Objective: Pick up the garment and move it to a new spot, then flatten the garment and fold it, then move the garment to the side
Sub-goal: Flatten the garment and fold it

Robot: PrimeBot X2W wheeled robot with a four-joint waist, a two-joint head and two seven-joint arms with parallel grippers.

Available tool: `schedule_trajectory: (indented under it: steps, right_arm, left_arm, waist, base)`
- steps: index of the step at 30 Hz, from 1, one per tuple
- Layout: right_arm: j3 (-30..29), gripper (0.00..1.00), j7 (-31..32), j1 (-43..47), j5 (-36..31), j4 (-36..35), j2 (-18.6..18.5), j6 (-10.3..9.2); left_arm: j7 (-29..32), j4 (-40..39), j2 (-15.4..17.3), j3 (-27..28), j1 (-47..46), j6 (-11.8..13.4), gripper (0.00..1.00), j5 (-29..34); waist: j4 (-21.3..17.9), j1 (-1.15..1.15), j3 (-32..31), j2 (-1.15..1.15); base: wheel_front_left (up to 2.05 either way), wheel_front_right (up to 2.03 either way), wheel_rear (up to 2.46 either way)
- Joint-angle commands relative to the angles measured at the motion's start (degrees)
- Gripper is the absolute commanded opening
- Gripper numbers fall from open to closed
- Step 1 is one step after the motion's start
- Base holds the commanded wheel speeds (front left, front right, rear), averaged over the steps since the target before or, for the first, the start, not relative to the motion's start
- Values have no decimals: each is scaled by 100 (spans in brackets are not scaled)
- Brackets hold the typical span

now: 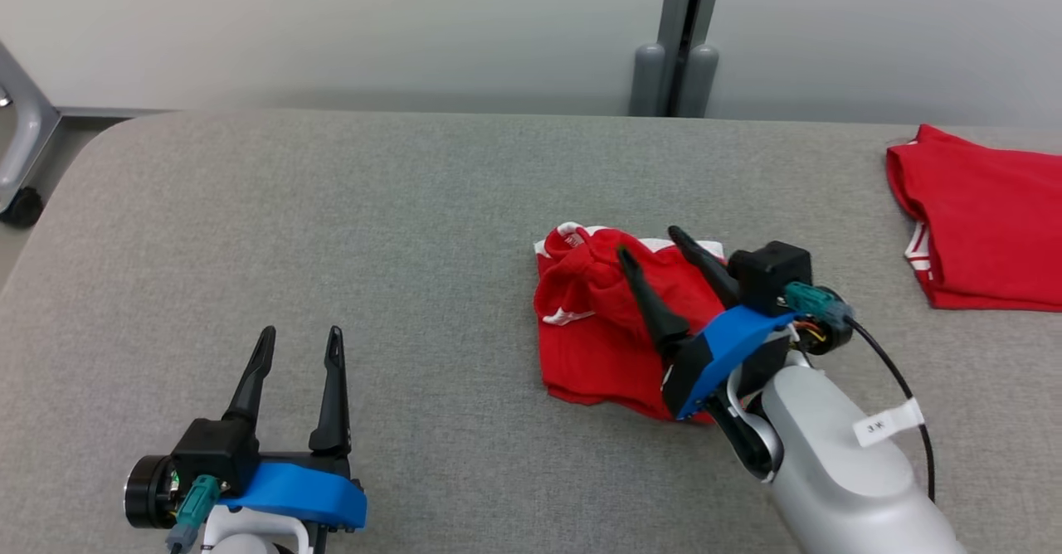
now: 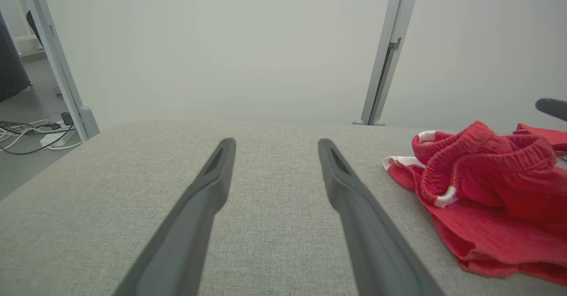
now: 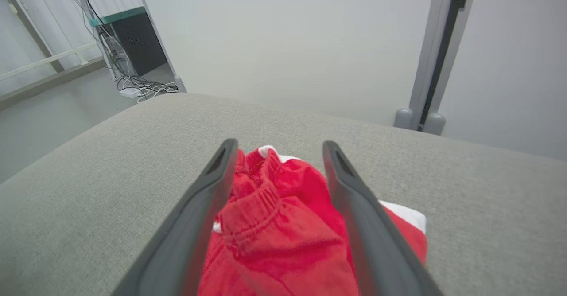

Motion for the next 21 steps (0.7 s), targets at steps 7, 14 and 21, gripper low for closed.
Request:
schedule_trajectory:
  steps: [7, 14, 21]
  right_arm:
    - [-788, 100, -171, 723, -399, -784, -325, 1]
    - [-1638, 100, -154, 1544, -661, -1699, -369, 1]
    - [-2178, 100, -25, 2417, -871, -2599, -164, 1]
  left_arm:
    - [-22, -88, 13, 140, 185, -7, 100, 80]
    - [-23, -161, 36, 220, 333, -14, 100, 155]
    - [-23, -264, 86, 294, 478, -15, 100, 230]
  waist:
    - [-235, 0, -223, 0]
    - [-369, 0, -352, 0]
    - [-415, 0, -500, 0]
  base:
    - [0, 0, 0]
    - [0, 0, 0]
    - [0, 0, 0]
